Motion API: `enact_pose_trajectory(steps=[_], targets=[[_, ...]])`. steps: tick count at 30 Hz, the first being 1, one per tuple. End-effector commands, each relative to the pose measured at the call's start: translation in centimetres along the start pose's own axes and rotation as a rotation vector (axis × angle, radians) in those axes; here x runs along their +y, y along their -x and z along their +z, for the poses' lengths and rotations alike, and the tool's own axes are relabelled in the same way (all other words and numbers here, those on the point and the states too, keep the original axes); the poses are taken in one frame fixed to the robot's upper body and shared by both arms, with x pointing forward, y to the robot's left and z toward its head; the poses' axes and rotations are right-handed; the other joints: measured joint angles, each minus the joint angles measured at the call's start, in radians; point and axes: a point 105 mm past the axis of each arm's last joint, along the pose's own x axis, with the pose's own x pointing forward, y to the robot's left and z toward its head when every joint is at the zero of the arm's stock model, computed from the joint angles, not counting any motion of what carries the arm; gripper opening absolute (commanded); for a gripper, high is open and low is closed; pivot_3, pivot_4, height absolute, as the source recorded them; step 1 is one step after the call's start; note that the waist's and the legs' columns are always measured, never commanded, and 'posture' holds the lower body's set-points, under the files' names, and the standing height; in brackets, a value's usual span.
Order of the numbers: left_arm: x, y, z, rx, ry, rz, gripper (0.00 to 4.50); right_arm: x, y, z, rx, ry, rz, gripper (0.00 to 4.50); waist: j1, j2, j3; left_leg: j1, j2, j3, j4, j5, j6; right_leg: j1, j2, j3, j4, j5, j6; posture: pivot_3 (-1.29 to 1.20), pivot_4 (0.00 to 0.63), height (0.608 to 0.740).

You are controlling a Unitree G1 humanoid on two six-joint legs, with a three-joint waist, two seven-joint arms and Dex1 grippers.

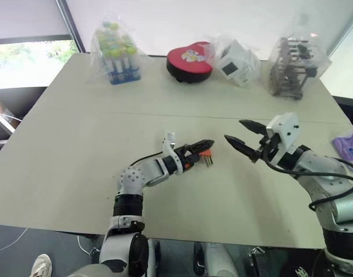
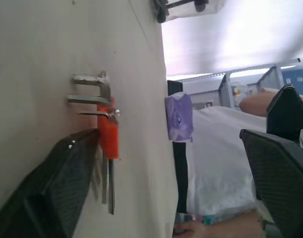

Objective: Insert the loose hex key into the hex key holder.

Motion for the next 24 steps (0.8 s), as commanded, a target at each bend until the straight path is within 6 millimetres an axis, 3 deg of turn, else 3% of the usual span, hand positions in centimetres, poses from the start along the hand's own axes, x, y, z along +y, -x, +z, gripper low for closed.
enact_pose_trajectory(steps=[1,10,15,22,24], targets=[[0.5,0.4,0.5,0.002,-0.076,0.055,4.48,-0.3,-0.1,1.3,-0.05,0.051,-0.002,3.22,-0.002,0.0,0.0,0.0,0.0,0.0,0.0,0.0,0.0,0.0,0.0,0.0,0.0,0.0,0.0,0.0,0.15,0.74],[-1.8,1.6,2.2,0.029,-0.395,0.064,4.48,-0.8,-0.5,1.5,-0.043,0.097,0.041,3.22,-0.001,0.0,0.0,0.001,0.001,0.0,-0.001,0.0,0.0,0.0,0.001,0.0,0.001,0.0,0.0,0.0,0.15,0.74],[-2.7,3.5,3.1,0.093,-0.709,0.108,4.48,-1.2,-1.1,1.8,-0.054,0.123,0.069,3.22,-0.001,0.0,0.0,0.0,0.0,0.0,-0.001,0.0,0.0,-0.001,0.001,0.0,0.0,0.0,0.0,0.0,0.15,0.74],[-7.7,5.8,8.3,-0.061,-1.247,0.075,4.48,-1.6,-1.4,2.0,-0.062,0.149,0.084,3.22,0.0,0.001,0.001,-0.001,0.001,0.001,-0.001,0.0,0.0,-0.001,0.0,0.0,0.0,0.0,0.0,0.0,0.15,0.74],[-8.6,6.9,9.1,-0.054,-1.327,0.066,4.48,-1.7,-1.4,2.0,-0.059,0.158,0.089,3.22,-0.001,0.001,0.001,-0.001,0.001,0.001,-0.001,0.0,0.0,-0.002,0.001,0.0,0.0,0.0,0.0,0.0,0.15,0.74]])
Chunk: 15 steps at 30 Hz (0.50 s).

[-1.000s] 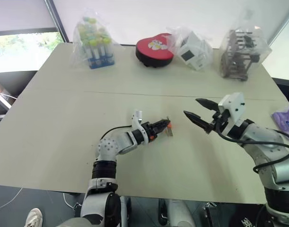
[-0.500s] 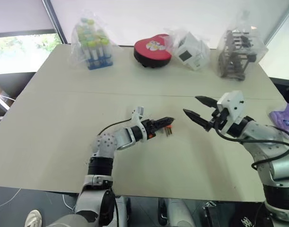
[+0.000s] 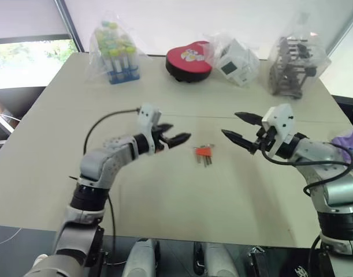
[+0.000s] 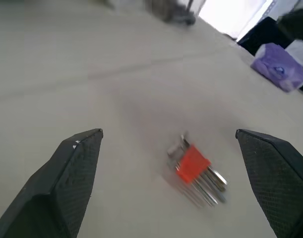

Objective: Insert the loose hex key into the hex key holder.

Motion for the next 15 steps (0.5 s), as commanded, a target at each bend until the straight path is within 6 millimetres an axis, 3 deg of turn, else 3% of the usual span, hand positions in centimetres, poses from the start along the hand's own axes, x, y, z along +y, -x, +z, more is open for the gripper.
enact_pose_trajectory(steps=[1,9,15], targets=[[-0.2,1.8,3.0,-0.049,-0.166,-0.056,4.48,-0.5,0.3,1.1,-0.017,0.068,0.009,3.22,-0.002,0.0,0.0,0.0,0.0,0.0,0.0,0.0,0.0,0.0,0.0,0.0,0.0,0.0,0.0,0.0,0.15,0.74],[-2.2,8.1,2.8,0.087,-0.163,-0.258,4.48,1.0,2.9,-0.4,0.2,0.171,0.258,3.22,0.001,0.001,0.001,-0.001,0.001,0.0,0.0,0.0,0.0,-0.001,0.0,0.0,0.0,0.0,0.0,0.0,0.15,0.74],[-2.8,10.8,3.0,0.141,-0.144,-0.27,4.48,0.1,3.7,0.7,0.258,0.23,0.322,3.22,-0.002,0.0,0.001,-0.001,0.001,0.0,0.0,0.0,0.0,-0.001,-0.001,0.001,0.0,0.0,0.0,0.0,0.15,0.74]])
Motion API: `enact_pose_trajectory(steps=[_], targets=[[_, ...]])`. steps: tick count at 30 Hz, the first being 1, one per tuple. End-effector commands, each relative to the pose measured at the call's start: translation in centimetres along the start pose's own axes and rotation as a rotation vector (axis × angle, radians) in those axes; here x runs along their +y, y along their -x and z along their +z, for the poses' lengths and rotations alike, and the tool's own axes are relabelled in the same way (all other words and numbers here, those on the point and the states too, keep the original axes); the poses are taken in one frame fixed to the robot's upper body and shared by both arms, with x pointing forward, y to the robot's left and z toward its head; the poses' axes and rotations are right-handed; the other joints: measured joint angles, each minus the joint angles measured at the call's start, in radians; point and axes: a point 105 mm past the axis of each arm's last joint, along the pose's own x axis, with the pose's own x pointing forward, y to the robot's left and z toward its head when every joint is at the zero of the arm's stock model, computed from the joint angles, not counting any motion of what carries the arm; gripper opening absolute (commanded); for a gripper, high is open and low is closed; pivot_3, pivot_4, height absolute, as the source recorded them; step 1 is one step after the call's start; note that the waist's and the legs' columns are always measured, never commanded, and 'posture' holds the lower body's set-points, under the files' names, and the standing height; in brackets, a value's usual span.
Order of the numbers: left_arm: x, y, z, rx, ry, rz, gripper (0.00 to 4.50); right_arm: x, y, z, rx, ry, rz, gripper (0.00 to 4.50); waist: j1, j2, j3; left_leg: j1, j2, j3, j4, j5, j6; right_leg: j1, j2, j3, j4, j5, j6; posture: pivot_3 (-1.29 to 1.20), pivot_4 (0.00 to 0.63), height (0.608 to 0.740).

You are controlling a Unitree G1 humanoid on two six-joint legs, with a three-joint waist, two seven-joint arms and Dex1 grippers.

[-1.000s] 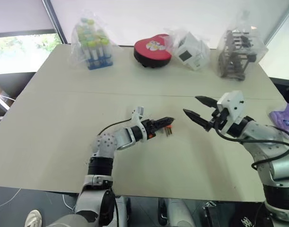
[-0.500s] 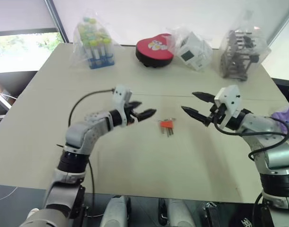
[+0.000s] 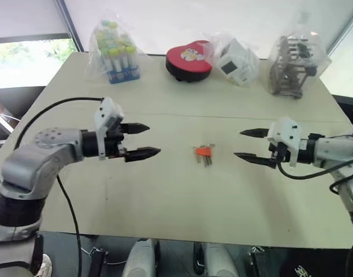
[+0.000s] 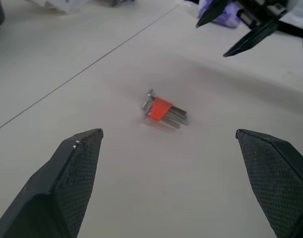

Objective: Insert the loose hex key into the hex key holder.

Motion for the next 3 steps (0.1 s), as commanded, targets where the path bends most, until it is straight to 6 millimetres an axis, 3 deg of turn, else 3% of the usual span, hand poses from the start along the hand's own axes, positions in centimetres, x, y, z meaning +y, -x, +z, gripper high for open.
enact_pose_trajectory(steps=[1,3], targets=[[-0.72,1.34,0.91,-0.001,-0.031,-0.005,4.48,-0.76,0.73,1.88,-0.021,0.073,0.006,3.22,-0.003,0.0,0.0,0.0,0.0,0.0,0.0,0.0,0.0,0.0,0.0,0.0,0.0,0.0,0.0,0.0,0.15,0.74],[-0.67,1.59,0.73,0.009,-0.036,0.007,4.48,-0.97,0.7,2.12,-0.025,0.082,0.005,3.22,-0.004,0.0,0.0,0.0,0.0,0.0,0.0,0.0,0.0,0.0,0.0,0.0,0.0,0.0,0.0,0.0,0.15,0.74]])
